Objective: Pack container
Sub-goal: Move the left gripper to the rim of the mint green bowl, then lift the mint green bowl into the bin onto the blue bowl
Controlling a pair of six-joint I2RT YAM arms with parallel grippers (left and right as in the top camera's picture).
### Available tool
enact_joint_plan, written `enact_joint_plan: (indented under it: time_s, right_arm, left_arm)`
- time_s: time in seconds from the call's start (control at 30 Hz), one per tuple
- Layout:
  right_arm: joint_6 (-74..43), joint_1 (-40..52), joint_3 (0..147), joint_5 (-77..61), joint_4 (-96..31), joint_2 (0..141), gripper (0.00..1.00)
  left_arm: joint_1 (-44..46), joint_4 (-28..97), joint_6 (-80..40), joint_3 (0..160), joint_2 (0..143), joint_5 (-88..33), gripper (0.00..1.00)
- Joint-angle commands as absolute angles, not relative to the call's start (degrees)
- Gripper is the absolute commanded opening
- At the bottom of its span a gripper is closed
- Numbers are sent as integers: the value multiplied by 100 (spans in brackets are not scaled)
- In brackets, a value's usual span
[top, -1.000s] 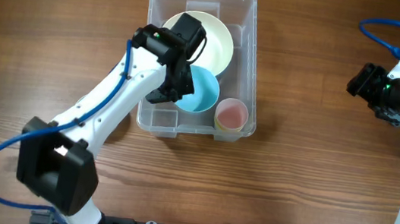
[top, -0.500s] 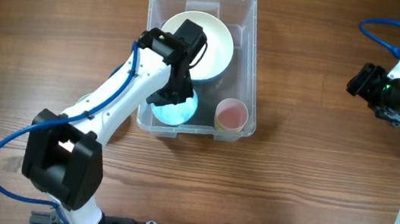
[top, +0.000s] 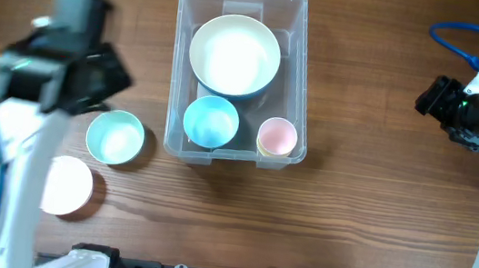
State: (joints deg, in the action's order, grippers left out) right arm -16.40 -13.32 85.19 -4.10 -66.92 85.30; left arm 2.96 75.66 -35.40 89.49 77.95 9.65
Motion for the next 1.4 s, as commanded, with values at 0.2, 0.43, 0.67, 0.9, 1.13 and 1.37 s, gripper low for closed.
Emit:
enact_joint_plan:
  time_s: [0.2,0.43,0.67,0.9,1.13,1.37]
  right_arm:
    - [-1557,-1337,8503,-460,-6698,8593,77]
    - [-1557,-1337,8503,-458,-6698,8595,78]
    - [-1542,-1337,8503,-458,-6696,8595,77]
    - [-1542,-1337,8503,-458,-6711,8595,77]
    - [-1535,-1337,8503,-458,-6753,8593,77]
    - [-1518,-1337,8503,-458,-6753,8593,77]
  left_arm:
    - [-591,7004,-3306,7454,8436,867,63]
    - [-781,6593,-3232,6796,9590,1015,66]
    - [-1068,6278,-3006,6768,10195,996,69]
    - [-1068,5861,-2709,6737,10774,735,67]
    - [-1068,5583,-2416,6740,10801,388,36]
    - [-1068,5441,-2421,6751,10794,388,4]
